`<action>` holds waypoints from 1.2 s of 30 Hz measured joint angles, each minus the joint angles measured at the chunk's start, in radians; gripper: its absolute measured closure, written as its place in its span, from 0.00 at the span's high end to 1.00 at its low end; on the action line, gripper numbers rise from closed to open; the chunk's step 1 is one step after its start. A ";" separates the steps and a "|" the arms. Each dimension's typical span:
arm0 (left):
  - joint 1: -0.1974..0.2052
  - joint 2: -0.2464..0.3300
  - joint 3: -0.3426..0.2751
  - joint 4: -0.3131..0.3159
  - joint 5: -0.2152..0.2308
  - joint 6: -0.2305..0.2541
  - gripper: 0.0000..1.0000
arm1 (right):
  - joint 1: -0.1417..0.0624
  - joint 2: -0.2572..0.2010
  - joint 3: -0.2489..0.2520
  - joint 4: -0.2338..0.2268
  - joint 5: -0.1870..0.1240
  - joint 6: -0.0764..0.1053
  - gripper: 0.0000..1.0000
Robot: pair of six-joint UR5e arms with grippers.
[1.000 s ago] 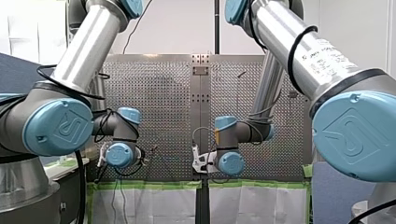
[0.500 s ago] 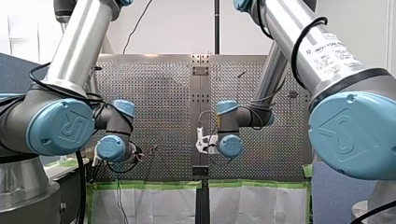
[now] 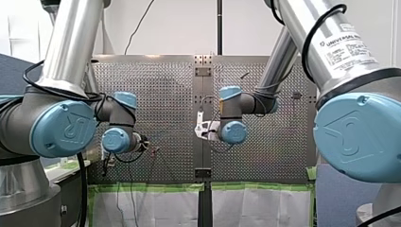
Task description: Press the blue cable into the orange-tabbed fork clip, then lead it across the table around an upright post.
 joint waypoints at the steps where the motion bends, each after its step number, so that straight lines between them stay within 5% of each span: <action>1: 0.000 0.002 0.004 0.003 0.005 -0.008 0.00 | 0.000 0.003 0.000 -0.007 -0.001 0.001 0.00; 18: 0.008 -0.061 0.074 0.031 0.016 -0.168 0.00 | -0.013 0.136 -0.009 -0.142 -0.012 0.016 0.00; 28: 0.016 -0.156 0.102 0.058 0.014 -0.218 0.00 | -0.026 0.216 -0.067 -0.127 -0.046 0.015 0.00; 36: 0.032 -0.191 0.115 0.050 -0.005 -0.237 0.00 | -0.051 0.239 -0.105 -0.106 -0.088 0.016 0.00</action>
